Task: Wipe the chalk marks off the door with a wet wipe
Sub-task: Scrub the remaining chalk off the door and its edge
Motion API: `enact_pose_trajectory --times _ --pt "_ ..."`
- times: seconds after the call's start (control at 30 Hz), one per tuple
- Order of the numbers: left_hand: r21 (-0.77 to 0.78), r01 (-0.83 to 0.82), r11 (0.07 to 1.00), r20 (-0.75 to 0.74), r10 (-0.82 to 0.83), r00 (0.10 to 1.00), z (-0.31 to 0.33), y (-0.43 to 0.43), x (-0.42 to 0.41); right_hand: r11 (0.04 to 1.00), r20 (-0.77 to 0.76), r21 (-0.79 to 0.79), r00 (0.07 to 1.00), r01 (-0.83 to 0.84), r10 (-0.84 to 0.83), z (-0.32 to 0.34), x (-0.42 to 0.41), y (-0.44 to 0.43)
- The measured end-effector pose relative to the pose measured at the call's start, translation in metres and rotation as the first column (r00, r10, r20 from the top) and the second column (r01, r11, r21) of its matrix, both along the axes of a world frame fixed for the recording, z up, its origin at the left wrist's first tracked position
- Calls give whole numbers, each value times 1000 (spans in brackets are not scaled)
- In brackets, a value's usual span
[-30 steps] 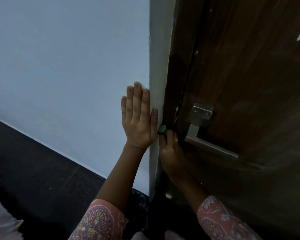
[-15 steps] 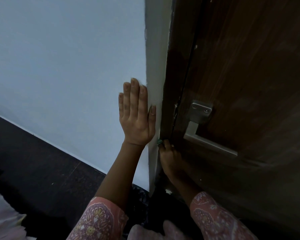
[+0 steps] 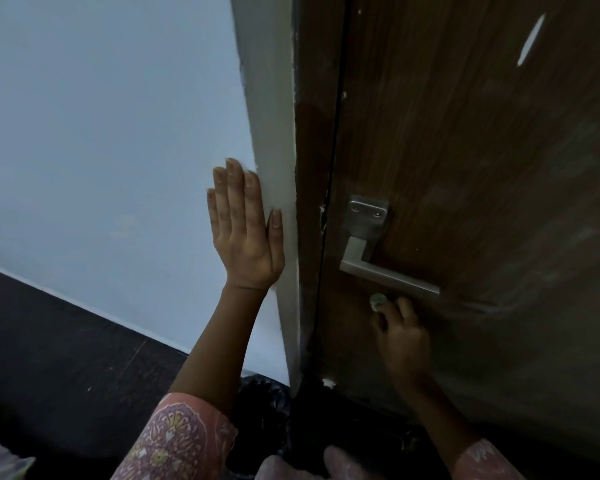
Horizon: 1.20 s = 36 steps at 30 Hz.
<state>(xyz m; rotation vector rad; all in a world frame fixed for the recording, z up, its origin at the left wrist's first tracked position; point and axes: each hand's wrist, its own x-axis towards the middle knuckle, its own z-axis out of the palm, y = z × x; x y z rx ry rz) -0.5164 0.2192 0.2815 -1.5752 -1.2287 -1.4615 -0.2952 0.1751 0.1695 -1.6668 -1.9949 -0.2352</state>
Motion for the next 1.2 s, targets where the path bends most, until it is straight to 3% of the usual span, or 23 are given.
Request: enact_pose_trajectory --times 0.13,0.33,0.53,0.6,0.63,0.7,0.77,0.83,0.9,1.1,1.2 --pt "2 -2 1000 0 2 1000 1 0 0 991 -138 28 982 131 -126 -2 19 -10" --pt "14 4 1000 -6 -4 1000 1 0 1 992 -150 119 988 44 -26 6 -38 4" --pt "33 -19 999 -7 19 1000 -1 1 0 978 -488 195 872 70 35 30 -93 15" --pt "33 -24 999 -10 24 1000 0 2 -1 978 -675 166 737 124 21 40 -108 16" --pt "33 -26 999 -13 27 1000 0 2 -1 982 -780 114 626 154 -7 44 -116 16" --pt "32 -27 999 -22 27 999 0 2 -1 985 -957 -47 275 166 -92 53 -130 16" --pt "26 -21 999 -31 22 999 -1 1 -1 984 -981 -163 -114 68 -155 64 -138 17" --pt "16 -17 1000 -31 18 999 -2 0 -1 981 -929 -195 -322 7 -183 72 -139 19" --pt "8 -17 1000 -29 17 999 -2 0 -1 979 -902 -205 -384 -17 -195 73 -137 19" --pt "28 -9 1000 -37 10 999 -1 1 -2 957 -895 -286 -367 41 -252 49 -109 16" --pt "31 -18 999 -23 18 1000 -2 1 -3 959 -932 -254 -295 124 -209 37 -84 13"
